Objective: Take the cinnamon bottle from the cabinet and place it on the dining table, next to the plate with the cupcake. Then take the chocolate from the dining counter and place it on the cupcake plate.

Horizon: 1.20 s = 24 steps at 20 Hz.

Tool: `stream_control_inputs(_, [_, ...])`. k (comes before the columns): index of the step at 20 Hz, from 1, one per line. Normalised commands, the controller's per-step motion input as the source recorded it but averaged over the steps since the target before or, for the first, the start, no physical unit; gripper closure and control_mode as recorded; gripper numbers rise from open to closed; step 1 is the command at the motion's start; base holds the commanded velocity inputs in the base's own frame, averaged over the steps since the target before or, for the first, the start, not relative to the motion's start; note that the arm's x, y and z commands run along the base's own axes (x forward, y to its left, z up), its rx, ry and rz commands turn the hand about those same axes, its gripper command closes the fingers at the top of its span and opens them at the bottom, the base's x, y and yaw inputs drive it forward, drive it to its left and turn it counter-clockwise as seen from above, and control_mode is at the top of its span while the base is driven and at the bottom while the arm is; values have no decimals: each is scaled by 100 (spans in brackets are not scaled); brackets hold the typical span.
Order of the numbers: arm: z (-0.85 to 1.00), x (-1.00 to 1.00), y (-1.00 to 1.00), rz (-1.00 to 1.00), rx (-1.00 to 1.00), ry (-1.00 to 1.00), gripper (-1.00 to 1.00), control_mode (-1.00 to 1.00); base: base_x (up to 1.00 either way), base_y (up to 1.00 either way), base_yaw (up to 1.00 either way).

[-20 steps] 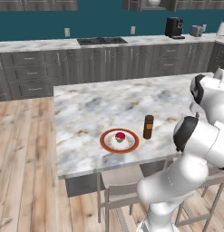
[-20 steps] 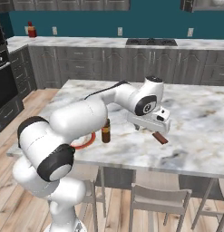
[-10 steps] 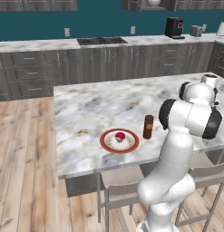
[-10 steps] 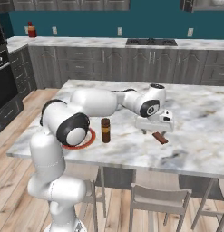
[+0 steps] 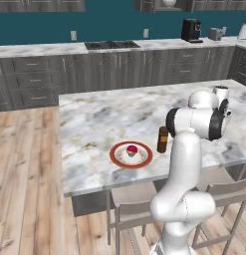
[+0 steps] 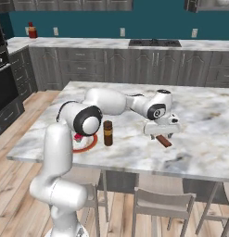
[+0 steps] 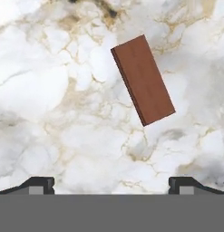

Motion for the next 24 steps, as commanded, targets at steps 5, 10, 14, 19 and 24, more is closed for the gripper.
stream_control_inputs(5, [-41, 40, -10, 20, 0, 5, -100, -100, 0, 0, 0])
stream_control_inputs(10, [-41, 39, -4, 17, 0, 3, -100, -100, 0, 0, 0])
stream_control_inputs(14, [-33, 16, -9, 15, 0, 0, -100, -100, 0, 0, 0])
stream_control_inputs(19, [-29, 2, -7, 13, 0, 0, -100, -100, 0, 0, 0])
stream_control_inputs(24, [-26, 0, -1, 7, -1, 0, -100, -100, 0, 0, 0])
